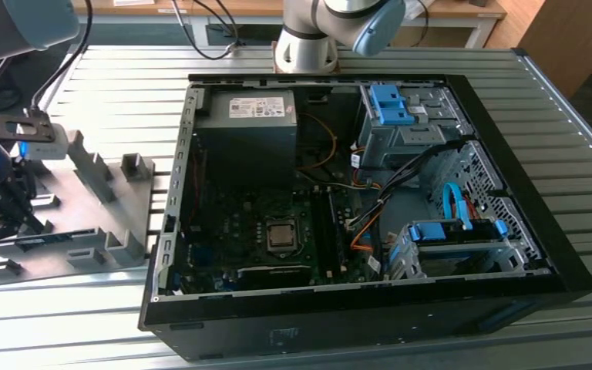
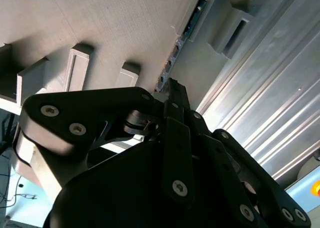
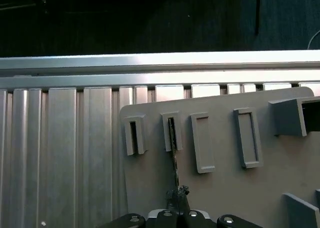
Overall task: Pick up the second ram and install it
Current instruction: 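Pick up the second ram and move it above second insertion slot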
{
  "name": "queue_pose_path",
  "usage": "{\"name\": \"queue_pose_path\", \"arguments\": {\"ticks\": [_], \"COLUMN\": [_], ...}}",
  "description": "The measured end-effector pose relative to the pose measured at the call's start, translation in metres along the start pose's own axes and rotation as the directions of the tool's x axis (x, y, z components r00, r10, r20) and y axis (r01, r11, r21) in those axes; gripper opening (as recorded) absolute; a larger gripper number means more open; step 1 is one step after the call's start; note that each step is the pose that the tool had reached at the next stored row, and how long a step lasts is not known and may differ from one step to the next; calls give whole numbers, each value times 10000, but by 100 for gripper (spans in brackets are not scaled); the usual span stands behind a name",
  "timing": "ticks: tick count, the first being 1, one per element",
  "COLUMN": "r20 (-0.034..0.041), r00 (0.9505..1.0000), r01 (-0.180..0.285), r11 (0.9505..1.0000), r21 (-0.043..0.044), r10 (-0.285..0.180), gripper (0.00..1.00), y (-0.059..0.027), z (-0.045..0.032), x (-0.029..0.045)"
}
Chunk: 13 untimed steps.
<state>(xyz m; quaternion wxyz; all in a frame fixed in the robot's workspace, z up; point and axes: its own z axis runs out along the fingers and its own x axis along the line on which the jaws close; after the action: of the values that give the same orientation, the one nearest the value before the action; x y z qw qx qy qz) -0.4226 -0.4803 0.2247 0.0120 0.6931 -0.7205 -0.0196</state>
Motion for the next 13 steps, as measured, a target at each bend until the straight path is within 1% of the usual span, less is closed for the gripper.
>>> {"name": "queue_pose_path", "arguments": {"ticks": [4, 13], "r20": [-17, -40], "r00": [9993, 9958], "r01": [381, 913], "r11": [9993, 9958], "r21": [-4, -11], "r10": [-381, -913], "gripper": [10, 10], "y": [0, 0], "z": [0, 0], "x": [0, 0]}}
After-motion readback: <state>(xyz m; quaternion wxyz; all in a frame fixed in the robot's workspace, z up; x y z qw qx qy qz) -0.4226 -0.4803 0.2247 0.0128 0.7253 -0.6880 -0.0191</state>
